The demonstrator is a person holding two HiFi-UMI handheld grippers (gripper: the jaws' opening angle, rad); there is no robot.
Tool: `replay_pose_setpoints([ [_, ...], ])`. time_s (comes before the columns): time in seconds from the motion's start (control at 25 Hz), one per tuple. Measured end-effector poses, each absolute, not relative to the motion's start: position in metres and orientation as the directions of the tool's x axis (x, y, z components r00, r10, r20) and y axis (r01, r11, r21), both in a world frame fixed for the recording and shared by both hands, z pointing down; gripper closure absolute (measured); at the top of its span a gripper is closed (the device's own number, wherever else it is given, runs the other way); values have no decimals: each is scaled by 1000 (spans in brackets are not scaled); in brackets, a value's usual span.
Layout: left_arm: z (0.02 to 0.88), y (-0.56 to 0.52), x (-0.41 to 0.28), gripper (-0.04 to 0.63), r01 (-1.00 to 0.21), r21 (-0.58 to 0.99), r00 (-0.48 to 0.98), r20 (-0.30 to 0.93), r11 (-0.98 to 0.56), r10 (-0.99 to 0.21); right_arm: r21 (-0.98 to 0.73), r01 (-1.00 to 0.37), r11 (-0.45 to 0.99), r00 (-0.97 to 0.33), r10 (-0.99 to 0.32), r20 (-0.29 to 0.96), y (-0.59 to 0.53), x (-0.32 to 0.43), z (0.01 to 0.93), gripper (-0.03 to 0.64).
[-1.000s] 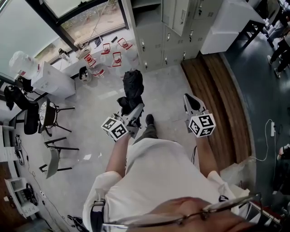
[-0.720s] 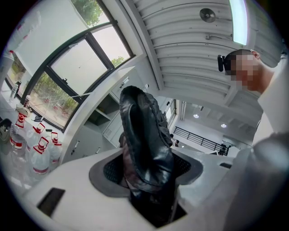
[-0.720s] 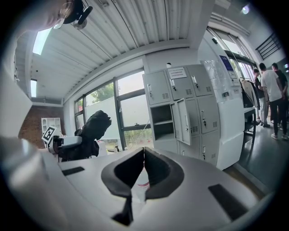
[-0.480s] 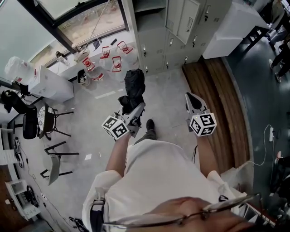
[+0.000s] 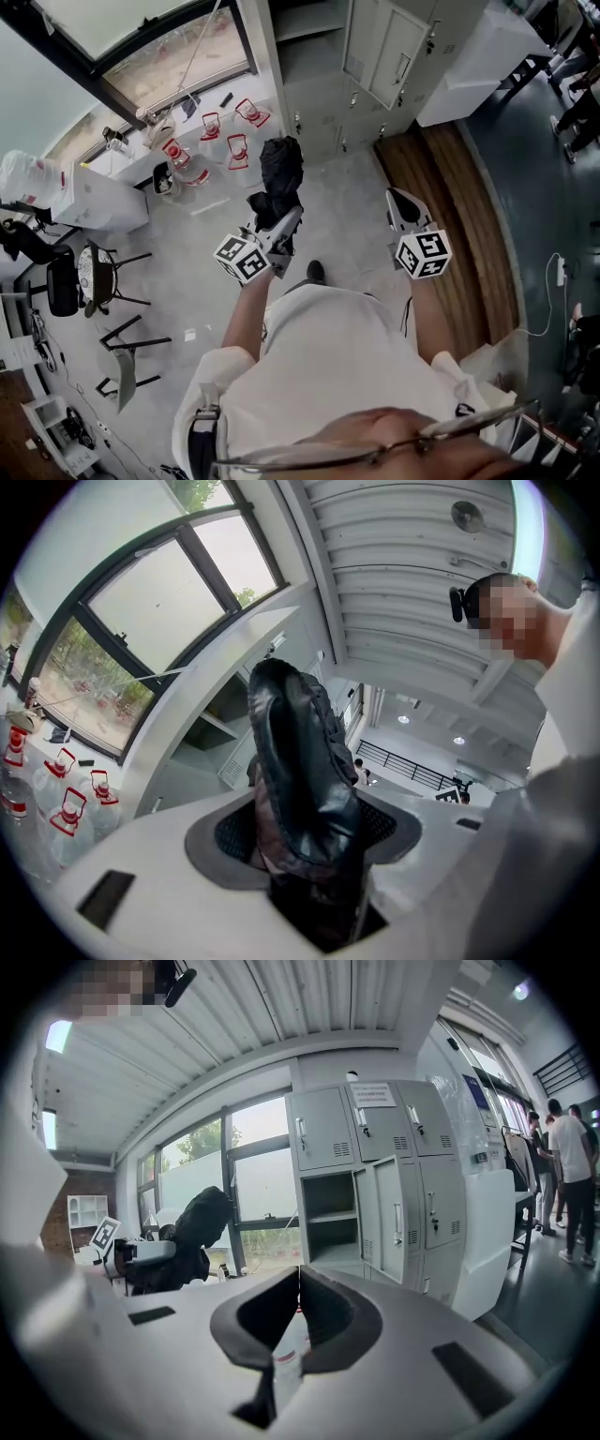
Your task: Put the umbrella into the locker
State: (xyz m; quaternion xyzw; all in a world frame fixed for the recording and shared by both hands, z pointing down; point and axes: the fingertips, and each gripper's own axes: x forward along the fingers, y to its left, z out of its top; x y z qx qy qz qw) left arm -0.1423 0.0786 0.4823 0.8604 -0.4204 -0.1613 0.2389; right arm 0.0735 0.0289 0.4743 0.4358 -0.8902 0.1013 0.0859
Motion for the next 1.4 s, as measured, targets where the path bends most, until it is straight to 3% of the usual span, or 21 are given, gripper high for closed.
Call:
replay_pose_setpoints([
  [0.68, 492, 11, -157, 353, -612, 558, 633, -80, -561, -770, -108, -826, 554, -561, -783, 271, -20, 55, 486, 609],
  [1.4, 506, -95, -133, 353, -712, 544, 528, -1, -443, -849, -123, -721, 682, -688, -682, 249, -166, 50, 491, 609],
])
